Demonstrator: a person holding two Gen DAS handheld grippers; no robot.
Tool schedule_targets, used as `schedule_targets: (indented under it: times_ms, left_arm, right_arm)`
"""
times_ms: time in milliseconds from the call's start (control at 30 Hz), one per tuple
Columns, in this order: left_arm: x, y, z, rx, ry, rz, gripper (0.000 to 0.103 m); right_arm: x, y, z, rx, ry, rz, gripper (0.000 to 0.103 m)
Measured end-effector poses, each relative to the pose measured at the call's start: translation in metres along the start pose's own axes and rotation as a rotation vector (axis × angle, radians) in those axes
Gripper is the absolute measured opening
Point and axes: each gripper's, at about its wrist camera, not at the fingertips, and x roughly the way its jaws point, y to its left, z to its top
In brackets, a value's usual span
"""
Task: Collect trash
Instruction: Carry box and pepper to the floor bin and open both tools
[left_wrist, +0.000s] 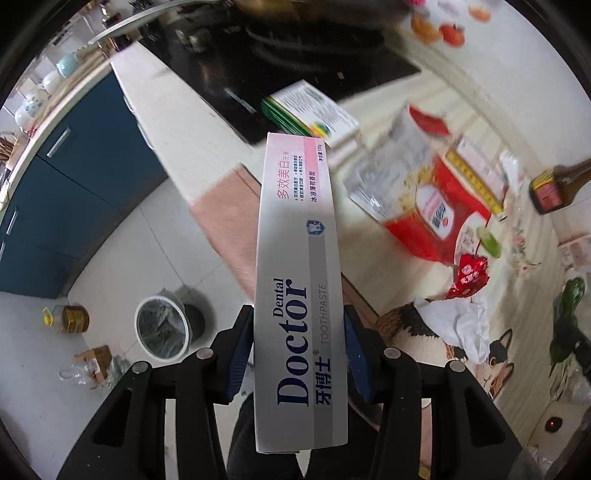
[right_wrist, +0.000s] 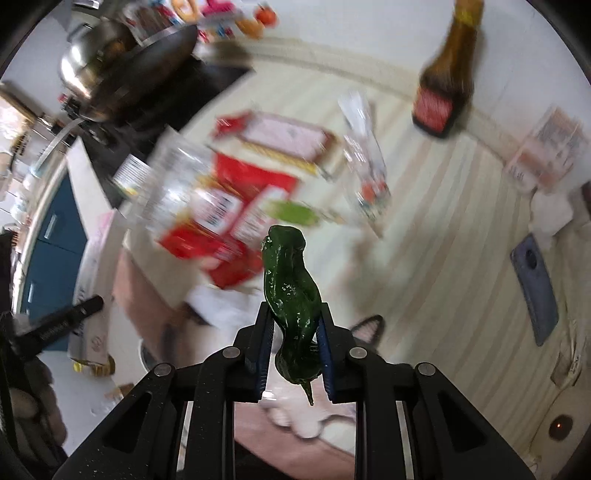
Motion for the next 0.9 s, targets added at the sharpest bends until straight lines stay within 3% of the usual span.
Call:
schedule_targets:
  times_ms: [100, 233, 433, 533, 700, 900]
  left_arm:
    - [-0.012, 0.043, 0.002, -0.034, -0.054, -0.026, 0.043]
    - [-0.029, 0.108, -0.005, -0.126, -0.108, -0.041, 0.043]
    - [-0.015, 0.246, -0.047, -0.331, -0.091, 0.021, 0.043]
    - [0.027, 0.324, -0.085, -0.461, -0.018, 0.069, 0.043]
    - [0.131, 0.414, -0.146, -0.604, 0.13, 0.108, 0.043]
    - [0.296, 0.496, -0.211, -0.788, 0.304, 0.005, 0.043]
  right_arm:
    - [-0.019, 0.034, 0.015, -0.01, -0.038, 0.033, 0.024]
    - [-0.029, 0.117, 0.009, -0.126, -0.058, 0.08, 0.024]
    - [0.027, 0.254, -0.025, -0.315, 0.042, 0.185, 0.024]
    - [0.08, 0.329, -0.063, -0.438, 0.115, 0.222, 0.024]
    - [0.205, 0.434, -0.142, -0.58, 0.301, 0.267, 0.024]
    - [0.375, 0.506, -0.227, -0.634, 0.476, 0.276, 0.024]
